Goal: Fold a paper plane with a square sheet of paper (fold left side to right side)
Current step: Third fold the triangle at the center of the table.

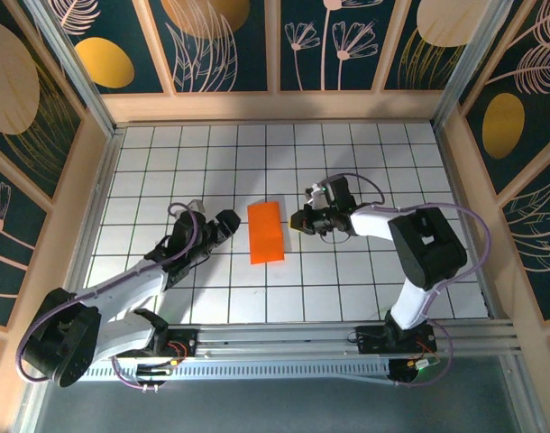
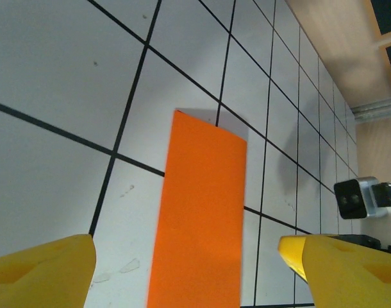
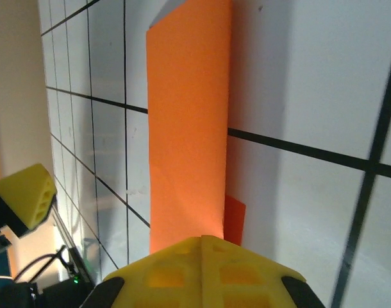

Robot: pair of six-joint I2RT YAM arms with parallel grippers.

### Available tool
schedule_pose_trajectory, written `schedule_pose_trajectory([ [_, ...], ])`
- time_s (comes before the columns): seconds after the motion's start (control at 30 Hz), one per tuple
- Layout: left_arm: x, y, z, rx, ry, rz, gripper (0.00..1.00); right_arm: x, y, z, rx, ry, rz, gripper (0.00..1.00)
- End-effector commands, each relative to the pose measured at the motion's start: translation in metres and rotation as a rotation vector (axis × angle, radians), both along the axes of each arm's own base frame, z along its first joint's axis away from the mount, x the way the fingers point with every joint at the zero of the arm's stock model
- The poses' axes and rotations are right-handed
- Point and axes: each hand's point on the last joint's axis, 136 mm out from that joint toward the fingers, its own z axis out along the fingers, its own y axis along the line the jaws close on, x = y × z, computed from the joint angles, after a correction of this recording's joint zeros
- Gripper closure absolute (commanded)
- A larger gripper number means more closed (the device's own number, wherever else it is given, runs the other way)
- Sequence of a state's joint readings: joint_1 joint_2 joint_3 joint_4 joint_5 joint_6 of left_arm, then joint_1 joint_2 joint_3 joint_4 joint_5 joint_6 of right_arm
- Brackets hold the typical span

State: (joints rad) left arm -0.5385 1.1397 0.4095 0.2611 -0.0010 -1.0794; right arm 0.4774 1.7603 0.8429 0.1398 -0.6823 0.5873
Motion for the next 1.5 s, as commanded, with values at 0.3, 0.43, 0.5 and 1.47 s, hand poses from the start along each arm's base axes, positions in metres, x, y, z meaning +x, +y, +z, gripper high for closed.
schedule_pose_trajectory([
  [0.3,0.001,0.005,0.000,0.004,-0.023,0.018,0.15,0.012,0.027,-0.011,0.011,-0.011,0.022,1.00],
  [0.43,0.001,0.003,-0.002,0.010,-0.012,0.005,0.15,0.011,0.024,-0.021,-0.021,0.000,0.025,1.00],
  [0.5,0.002,0.002,-0.003,0.013,-0.006,-0.001,0.15,0.011,0.022,-0.027,-0.042,0.002,0.024,1.00],
  [1.47,0.010,-0.056,-0.056,0.022,0.188,-0.268,0.39,0.008,0.015,-0.049,-0.117,0.012,0.029,1.00],
])
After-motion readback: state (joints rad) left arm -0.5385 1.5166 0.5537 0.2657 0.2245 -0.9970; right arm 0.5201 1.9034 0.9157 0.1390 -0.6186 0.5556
